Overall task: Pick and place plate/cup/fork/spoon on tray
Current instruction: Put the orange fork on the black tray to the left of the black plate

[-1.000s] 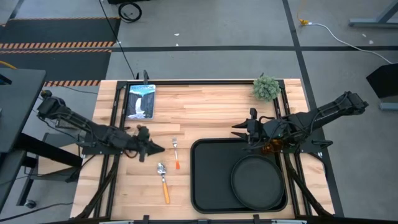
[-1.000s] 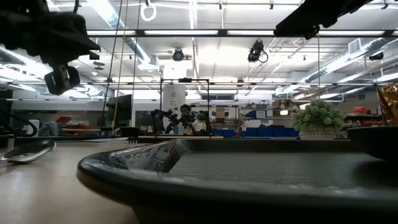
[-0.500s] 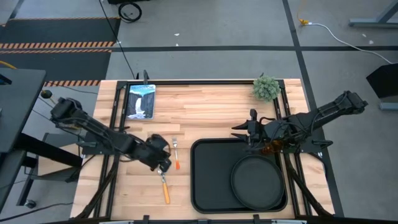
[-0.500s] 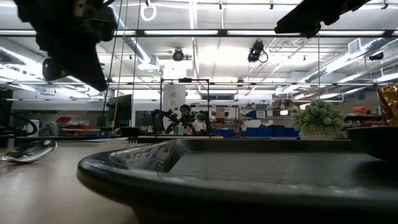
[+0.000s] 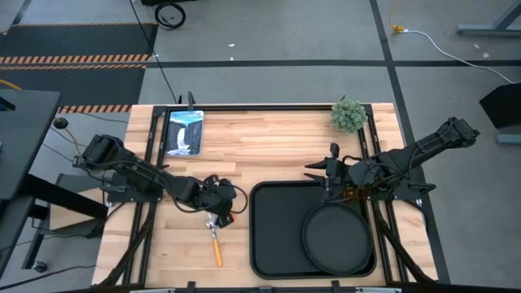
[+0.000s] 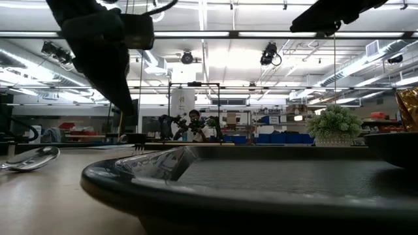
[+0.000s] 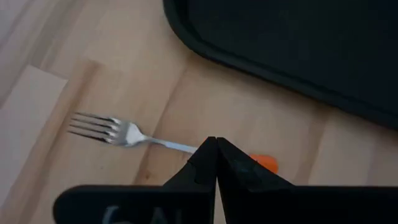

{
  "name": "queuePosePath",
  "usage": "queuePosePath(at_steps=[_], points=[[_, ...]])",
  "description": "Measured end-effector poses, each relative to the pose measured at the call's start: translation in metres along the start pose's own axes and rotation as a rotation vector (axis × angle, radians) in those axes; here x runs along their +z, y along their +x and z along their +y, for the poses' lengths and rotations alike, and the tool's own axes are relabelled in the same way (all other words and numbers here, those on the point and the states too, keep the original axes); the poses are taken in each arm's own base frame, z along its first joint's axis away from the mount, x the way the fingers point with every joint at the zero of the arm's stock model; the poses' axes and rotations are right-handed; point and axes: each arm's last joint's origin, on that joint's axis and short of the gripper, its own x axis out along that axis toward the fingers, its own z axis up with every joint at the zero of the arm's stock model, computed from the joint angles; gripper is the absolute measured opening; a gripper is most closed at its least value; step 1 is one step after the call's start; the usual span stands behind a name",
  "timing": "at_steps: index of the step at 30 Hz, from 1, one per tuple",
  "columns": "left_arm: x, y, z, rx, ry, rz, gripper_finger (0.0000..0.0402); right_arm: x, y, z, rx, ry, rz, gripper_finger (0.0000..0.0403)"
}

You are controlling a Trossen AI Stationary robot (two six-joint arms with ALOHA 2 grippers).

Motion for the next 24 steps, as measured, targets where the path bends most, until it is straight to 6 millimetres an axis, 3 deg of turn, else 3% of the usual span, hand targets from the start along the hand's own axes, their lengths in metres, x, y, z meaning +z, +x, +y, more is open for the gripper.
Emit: queuePosePath(at_steps=[7,15,24], points=[[0.008,0.007,0.012,0.057,-0.286,-0.026,0.0033,0.005,0.003,0.010,0.031,-0.039,-0.052,0.0114],[0.002,0.017,0.009,0.081,-0.571,0.007,0.0127,0.006,-0.002,0.024,0.085,-0.041,-0.087,0.0114],[-0.001,0.028,0.006,0.186,-0.626,0.058,0.0135,0.002,0.000,0.037,0.092,-0.042,-0.085,0.0114]])
